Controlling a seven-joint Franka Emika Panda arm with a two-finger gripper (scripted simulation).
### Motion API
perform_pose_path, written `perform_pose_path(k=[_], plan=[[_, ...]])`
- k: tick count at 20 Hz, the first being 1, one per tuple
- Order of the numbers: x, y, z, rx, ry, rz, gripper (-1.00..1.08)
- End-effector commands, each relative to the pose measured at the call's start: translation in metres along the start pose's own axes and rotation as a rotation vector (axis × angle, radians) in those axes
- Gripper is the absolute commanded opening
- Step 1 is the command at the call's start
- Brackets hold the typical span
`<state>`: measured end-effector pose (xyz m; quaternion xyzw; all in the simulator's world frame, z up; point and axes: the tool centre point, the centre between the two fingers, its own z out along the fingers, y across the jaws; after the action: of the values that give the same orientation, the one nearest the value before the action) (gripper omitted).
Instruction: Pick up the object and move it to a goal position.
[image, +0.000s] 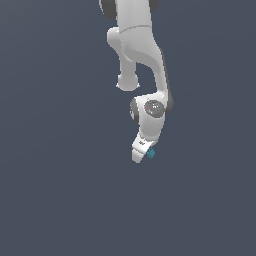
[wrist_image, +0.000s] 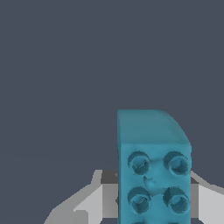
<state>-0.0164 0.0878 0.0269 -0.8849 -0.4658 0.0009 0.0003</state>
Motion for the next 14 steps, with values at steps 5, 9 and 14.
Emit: perform_pose_path(k=[5,9,14], plan=[[-0.009,0.001,-0.025,-0.002,0.0,0.0,-1.0],[-0.02,0.002,-0.051,-0.002,0.0,0.0,-1.0],[-0.037,0.004,-0.095,-0.002,0.0,0.0,-1.0]])
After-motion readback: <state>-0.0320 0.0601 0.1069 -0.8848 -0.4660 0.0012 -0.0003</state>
